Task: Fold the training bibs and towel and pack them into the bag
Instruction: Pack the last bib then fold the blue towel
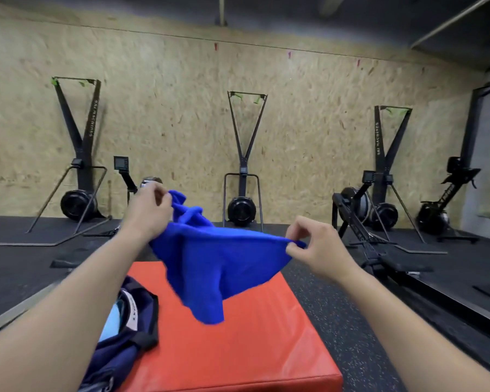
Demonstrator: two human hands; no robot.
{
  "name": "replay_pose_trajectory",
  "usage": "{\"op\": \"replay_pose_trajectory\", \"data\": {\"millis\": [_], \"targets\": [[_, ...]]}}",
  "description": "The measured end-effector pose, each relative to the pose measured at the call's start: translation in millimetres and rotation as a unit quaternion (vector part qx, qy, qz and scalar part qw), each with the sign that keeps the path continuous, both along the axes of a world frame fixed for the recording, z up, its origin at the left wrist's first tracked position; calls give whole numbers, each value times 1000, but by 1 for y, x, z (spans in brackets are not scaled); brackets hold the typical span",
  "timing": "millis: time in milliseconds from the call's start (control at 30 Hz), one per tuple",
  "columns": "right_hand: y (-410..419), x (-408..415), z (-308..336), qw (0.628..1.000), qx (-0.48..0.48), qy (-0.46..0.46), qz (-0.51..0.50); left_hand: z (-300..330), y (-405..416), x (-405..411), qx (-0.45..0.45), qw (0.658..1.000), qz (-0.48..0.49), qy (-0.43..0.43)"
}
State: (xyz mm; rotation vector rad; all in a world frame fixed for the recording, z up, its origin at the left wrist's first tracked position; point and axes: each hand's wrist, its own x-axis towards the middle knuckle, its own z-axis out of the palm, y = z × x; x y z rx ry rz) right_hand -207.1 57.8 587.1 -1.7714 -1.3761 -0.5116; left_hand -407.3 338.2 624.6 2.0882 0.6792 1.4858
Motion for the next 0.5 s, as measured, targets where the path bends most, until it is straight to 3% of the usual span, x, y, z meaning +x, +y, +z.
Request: {"op": "replay_pose_trajectory", "data": {"millis": [267,400,500], "targets": [[-21,31,-3,997,14,48,-53,25,34,-50,-31,999,14,-20],[-30,36,8,994,-68,87,-27,32,35,-59,-15,999,-19,-23],[-31,29,23,978,-186,89,29,38,24,-57,-8,999,-47,-7]]}}
